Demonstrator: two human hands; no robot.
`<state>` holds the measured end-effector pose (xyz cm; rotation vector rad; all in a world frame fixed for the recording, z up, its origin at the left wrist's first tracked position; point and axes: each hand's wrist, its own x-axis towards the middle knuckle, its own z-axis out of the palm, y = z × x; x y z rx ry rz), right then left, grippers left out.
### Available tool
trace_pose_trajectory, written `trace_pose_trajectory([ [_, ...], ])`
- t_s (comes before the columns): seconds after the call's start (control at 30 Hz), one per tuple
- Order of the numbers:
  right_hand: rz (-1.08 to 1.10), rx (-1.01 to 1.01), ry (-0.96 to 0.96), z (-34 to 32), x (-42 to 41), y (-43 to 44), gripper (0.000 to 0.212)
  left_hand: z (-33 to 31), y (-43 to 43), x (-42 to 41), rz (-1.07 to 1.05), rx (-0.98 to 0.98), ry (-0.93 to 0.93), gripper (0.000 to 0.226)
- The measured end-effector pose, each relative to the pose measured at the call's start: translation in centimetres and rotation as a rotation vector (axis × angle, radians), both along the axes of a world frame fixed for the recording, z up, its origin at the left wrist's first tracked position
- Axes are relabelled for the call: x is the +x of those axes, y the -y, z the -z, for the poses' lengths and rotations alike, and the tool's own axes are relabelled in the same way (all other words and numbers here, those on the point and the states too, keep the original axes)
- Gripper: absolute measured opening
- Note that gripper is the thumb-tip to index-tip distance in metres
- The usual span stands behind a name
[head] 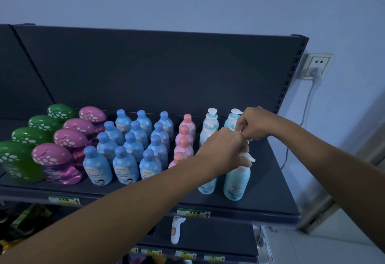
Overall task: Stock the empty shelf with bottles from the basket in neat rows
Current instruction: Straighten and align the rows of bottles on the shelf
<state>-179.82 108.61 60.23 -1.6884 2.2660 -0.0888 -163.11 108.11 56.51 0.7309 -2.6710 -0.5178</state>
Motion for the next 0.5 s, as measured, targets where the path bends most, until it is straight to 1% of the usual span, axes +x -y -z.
trace_pose_trajectory([
  [0.1, 0.005, -0.024, -0.035, -0.2, 0.3, -0.1, 0.014, 0.2, 0.3, 0.5, 0.006, 0.003, -0.008, 0.039],
  [0.2, 0.031, -0.080, -0.049, -0.7, 0.8, -0.1, 0.021, 0.0, 0.9, 1.6, -0.004, -0.038, -0.029, 0.042],
  [0.27, 0.047, -0.119, -0.048, -1.1, 1.3, -0.1, 0.026, -0.6, 1.8, 2.8, -0.039, -0.096, -0.038, 0.038],
  [0.33, 0.058, -0.151, -0.043, -1.6, 2.2, -0.1, 0.026, -1.4, 3.0, 4.7, -0.074, -0.151, -0.019, 0.031],
  [0.5, 0.012, -0.210, -0.023, -3.0, 6.7, 0.7, 0.023, -3.4, 6.6, 11.4, -0.158, -0.150, -0.053, 0.021],
])
